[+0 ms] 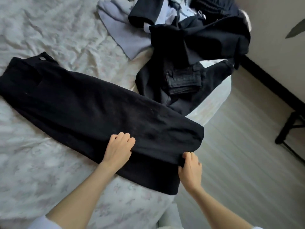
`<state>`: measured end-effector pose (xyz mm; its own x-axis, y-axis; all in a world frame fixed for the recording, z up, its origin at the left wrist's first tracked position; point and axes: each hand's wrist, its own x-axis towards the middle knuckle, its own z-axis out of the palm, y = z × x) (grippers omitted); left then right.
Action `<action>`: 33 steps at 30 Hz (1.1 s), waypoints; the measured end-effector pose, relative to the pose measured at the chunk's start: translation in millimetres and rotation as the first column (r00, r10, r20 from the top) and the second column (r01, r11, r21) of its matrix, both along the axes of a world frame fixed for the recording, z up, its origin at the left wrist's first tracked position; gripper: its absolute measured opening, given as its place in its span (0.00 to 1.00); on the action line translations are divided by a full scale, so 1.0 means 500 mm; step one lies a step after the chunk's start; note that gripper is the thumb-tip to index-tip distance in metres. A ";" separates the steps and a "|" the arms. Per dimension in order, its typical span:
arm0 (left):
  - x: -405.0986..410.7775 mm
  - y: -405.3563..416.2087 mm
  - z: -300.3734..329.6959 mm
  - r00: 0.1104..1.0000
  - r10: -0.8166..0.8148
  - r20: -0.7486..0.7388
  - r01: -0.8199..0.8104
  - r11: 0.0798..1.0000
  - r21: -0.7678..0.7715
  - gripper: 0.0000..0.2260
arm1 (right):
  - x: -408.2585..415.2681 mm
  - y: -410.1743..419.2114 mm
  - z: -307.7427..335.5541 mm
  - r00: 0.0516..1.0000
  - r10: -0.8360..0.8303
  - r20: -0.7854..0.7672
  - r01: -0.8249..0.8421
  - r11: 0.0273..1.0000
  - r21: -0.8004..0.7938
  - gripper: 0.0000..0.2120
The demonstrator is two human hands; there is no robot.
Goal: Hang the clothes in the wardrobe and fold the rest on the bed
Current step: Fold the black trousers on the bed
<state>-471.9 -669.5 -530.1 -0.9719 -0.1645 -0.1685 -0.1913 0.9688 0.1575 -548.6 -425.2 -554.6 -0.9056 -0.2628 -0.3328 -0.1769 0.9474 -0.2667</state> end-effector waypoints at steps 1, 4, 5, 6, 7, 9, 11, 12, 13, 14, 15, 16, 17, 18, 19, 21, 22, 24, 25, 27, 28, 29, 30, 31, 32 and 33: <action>-0.002 0.001 0.008 1.000 -0.016 -0.017 0.017 1.000 0.011 0.17 | -0.003 0.012 0.013 1.000 0.003 -0.024 -0.005 0.998 -0.068 0.13; 0.004 -0.008 0.033 0.996 -0.026 -0.091 0.030 0.999 0.040 0.18 | -0.006 0.027 0.050 0.979 0.071 -0.193 -0.106 0.979 -0.177 0.17; 0.008 -0.011 0.042 0.992 -0.034 -0.123 0.039 0.998 0.040 0.18 | -0.003 0.029 0.061 0.964 0.094 -0.249 -0.146 0.969 -0.198 0.17; 0.012 -0.014 0.050 0.987 -0.051 -0.154 0.058 0.998 0.040 0.18 | 0.000 0.031 0.071 0.952 0.112 -0.283 -0.179 0.958 -0.222 0.17; 0.018 -0.013 0.058 0.984 -0.062 -0.168 0.070 0.997 0.041 0.18 | 0.007 0.038 0.078 0.941 0.127 -0.313 -0.209 0.947 -0.243 0.17; 0.037 -0.014 0.063 0.981 -0.078 -0.180 0.086 0.996 0.036 0.17 | 0.030 0.049 0.075 0.934 0.162 -0.317 -0.246 0.938 -0.244 0.21; 0.052 -0.008 0.065 0.989 -0.112 -0.098 0.116 0.993 0.035 0.17 | 0.062 0.062 0.065 0.946 0.234 -0.224 -0.271 0.951 -0.151 0.23; 0.060 -0.002 0.061 0.989 -0.149 -0.015 0.149 0.989 0.014 0.15 | 0.080 0.067 0.056 0.953 0.276 -0.126 -0.285 0.957 -0.055 0.22; 0.068 0.006 0.058 0.970 -0.188 0.155 0.190 0.982 0.004 0.12 | 0.098 0.074 0.045 0.952 0.304 -0.014 -0.303 0.950 0.070 0.19; 0.081 0.005 0.046 0.924 -0.203 0.325 0.213 0.977 0.005 0.09 | 0.117 0.075 0.032 0.942 0.305 0.140 -0.325 0.934 0.147 0.16; 0.095 0.007 0.031 0.886 -0.168 0.433 0.162 0.986 0.051 0.07 | 0.131 0.083 0.013 0.920 0.288 0.265 -0.340 0.923 0.178 0.13; 0.104 0.009 0.027 0.859 -0.099 0.502 0.049 0.993 0.111 0.06 | 0.143 0.091 -0.002 0.887 0.254 0.387 -0.344 0.921 0.185 0.13; 0.113 0.010 0.018 0.867 0.021 0.497 -0.126 0.976 0.177 0.05 | 0.149 0.091 -0.008 0.855 0.208 0.476 -0.330 0.925 0.190 0.13; 0.121 0.009 0.013 0.881 0.203 0.428 -0.334 0.907 0.257 0.04 | 0.154 0.090 -0.013 0.860 0.173 0.481 -0.287 0.942 0.175 0.13; 0.128 0.004 0.008 0.835 0.432 0.340 -0.538 0.769 0.345 0.03 | 0.157 0.085 -0.016 0.892 0.146 0.429 -0.232 0.960 0.156 0.12; 0.130 -0.021 0.000 0.565 0.796 0.220 -0.777 0.422 0.467 0.02 | 0.155 0.056 -0.012 0.953 0.123 0.277 -0.154 0.984 0.094 0.09; 0.126 -0.035 0.000 0.419 0.879 0.228 -0.823 0.262 0.504 0.05 | 0.152 0.035 -0.007 0.968 0.132 0.216 -0.144 0.989 0.042 0.08; 0.113 -0.068 -0.002 0.190 0.932 0.309 -0.827 -0.017 0.562 0.07 | 0.150 -0.014 0.004 0.975 0.183 0.129 -0.173 0.981 -0.083 0.07; 0.104 -0.092 -0.003 0.116 0.934 0.337 -0.802 -0.112 0.586 0.04 | 0.148 -0.050 0.010 0.970 0.223 0.101 -0.208 0.968 -0.139 0.07; 0.084 -0.133 -0.010 0.005 0.942 0.335 -0.779 -0.206 0.592 0.05 | 0.150 -0.120 0.024 0.946 0.321 0.040 -0.307 0.929 -0.208 0.06; 0.074 -0.150 -0.011 -0.029 0.949 0.315 -0.794 -0.213 0.569 0.08 | 0.154 -0.153 0.027 0.932 0.364 -0.005 -0.356 0.909 -0.219 0.06; 0.065 -0.164 -0.013 -0.063 0.957 0.284 -0.813 -0.214 0.541 0.15 | 0.155 -0.186 0.030 0.916 0.396 -0.062 -0.400 0.891 -0.214 0.05; 0.058 -0.182 -0.014 -0.092 0.964 0.250 -0.824 -0.215 0.525 0.21 | 0.157 -0.224 0.030 0.900 0.424 -0.104 -0.437 0.877 -0.198 0.06; 0.050 -0.195 -0.011 -0.107 0.971 0.214 -0.828 -0.206 0.521 0.24 | 0.159 -0.255 0.030 0.890 0.443 -0.110 -0.456 0.874 -0.169 0.07; 0.042 -0.204 -0.011 -0.106 0.978 0.180 -0.835 -0.186 0.517 0.25 | 0.158 -0.280 0.028 0.885 0.457 -0.088 -0.465 0.875 -0.134 0.07; 0.039 -0.213 -0.010 -0.099 0.983 0.154 -0.844 -0.164 0.510 0.24 | 0.156 -0.300 0.023 0.885 0.463 -0.058 -0.466 0.880 -0.089 0.09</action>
<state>-452.6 -776.0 -535.3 0.1461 -0.9152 -0.3757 -0.7163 -0.3598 0.5979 -470.7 -575.3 -542.9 -0.6818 -0.6857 -0.2550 -0.6008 0.7236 -0.3397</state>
